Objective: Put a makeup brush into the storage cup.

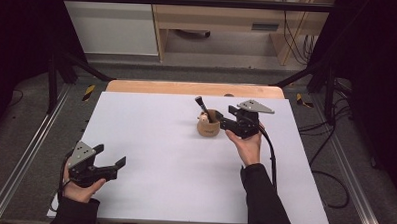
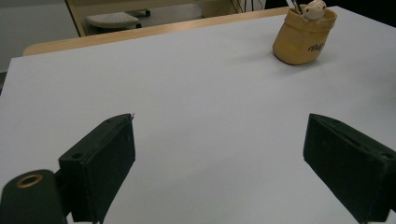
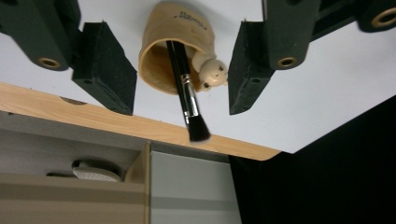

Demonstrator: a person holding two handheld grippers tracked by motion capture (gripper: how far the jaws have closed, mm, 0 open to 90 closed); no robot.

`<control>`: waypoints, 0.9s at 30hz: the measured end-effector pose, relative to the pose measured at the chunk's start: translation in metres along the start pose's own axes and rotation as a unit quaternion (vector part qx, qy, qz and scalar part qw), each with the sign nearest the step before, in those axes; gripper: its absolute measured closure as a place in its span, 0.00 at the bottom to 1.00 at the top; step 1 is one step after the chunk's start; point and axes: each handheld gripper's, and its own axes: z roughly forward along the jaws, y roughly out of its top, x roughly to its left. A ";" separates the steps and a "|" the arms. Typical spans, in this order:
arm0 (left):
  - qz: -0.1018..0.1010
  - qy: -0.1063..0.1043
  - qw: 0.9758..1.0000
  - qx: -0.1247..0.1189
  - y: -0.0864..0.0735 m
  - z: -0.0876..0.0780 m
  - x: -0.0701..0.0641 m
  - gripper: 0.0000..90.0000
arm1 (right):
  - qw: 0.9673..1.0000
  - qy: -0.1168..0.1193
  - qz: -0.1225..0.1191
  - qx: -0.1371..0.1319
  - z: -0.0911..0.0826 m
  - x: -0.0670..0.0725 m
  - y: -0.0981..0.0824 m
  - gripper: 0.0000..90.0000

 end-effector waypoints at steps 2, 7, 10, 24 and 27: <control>0.001 0.000 1.000 0.002 0.000 0.000 0.000 0.09 | 1.000 0.011 -0.004 0.001 -0.008 0.003 -0.001 0.38; 0.002 0.001 1.000 0.002 0.000 0.001 -0.001 0.09 | 1.000 0.019 -0.017 -0.009 -0.027 0.008 -0.006 0.30; 0.003 0.001 1.000 0.002 0.000 0.001 -0.002 0.09 | 1.000 0.020 -0.015 -0.012 -0.037 0.007 -0.010 0.26; 0.008 -0.001 1.000 0.003 -0.001 0.001 -0.004 0.09 | 0.999 0.024 -0.017 -0.015 -0.078 -0.003 -0.041 0.16; 0.009 -0.001 1.000 0.003 -0.001 0.002 -0.005 0.09 | 0.999 0.023 -0.018 -0.018 -0.086 -0.005 -0.046 0.14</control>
